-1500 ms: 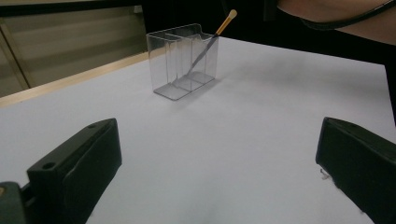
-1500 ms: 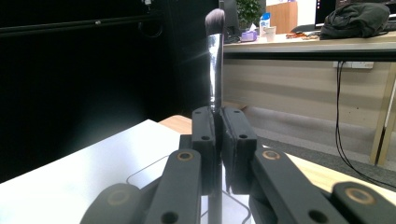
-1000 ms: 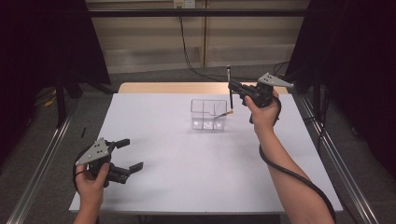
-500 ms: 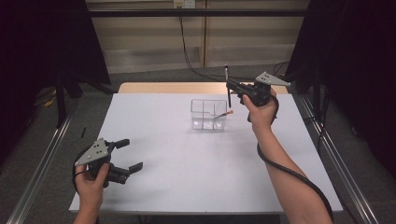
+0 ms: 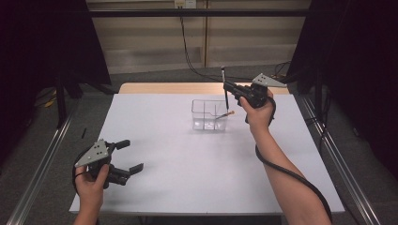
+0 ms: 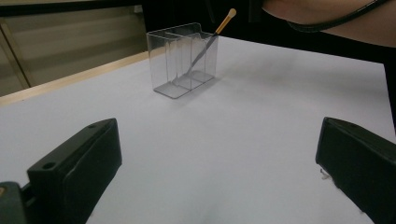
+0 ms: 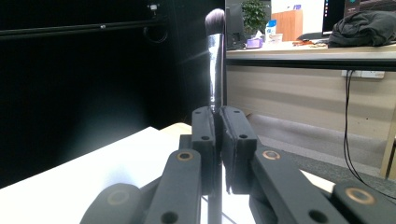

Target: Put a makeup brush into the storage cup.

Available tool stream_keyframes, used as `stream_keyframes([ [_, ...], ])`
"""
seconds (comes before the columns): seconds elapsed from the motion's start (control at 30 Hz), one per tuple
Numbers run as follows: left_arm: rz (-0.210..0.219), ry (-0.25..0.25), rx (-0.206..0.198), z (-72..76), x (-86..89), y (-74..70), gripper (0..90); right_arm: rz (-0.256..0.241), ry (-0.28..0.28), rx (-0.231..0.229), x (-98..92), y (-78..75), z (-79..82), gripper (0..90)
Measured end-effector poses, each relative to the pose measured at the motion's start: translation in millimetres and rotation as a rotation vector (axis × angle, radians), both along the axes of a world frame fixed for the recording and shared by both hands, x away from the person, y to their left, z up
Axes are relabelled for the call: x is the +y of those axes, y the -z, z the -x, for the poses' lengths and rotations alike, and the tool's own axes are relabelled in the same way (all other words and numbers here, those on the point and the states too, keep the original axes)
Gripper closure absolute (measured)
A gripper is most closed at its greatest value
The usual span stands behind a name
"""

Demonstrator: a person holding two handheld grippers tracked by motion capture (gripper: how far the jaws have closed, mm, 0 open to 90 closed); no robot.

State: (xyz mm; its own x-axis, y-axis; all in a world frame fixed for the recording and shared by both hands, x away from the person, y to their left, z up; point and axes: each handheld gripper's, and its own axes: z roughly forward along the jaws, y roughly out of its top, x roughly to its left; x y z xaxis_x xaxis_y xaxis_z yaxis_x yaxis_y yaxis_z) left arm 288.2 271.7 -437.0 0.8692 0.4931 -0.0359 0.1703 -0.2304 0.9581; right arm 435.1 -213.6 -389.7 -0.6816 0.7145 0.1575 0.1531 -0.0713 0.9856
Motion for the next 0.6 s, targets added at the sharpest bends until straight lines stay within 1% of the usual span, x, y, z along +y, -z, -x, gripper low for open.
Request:
stream_keyframes([
  [0.17,0.003,0.001,0.003,0.2,-0.1,0.0,0.3,-0.002,-0.002,0.005,1.2,4.0,-0.7,84.4],
  [0.43,-0.006,0.003,-0.001,0.2,-0.3,-0.3,0.3,-0.007,-0.005,0.016,2.9,10.7,-1.9,84.4],
  [0.6,0.000,0.003,0.001,0.3,-0.5,-0.2,0.3,-0.002,-0.009,0.019,4.5,13.1,-2.8,84.4],
])
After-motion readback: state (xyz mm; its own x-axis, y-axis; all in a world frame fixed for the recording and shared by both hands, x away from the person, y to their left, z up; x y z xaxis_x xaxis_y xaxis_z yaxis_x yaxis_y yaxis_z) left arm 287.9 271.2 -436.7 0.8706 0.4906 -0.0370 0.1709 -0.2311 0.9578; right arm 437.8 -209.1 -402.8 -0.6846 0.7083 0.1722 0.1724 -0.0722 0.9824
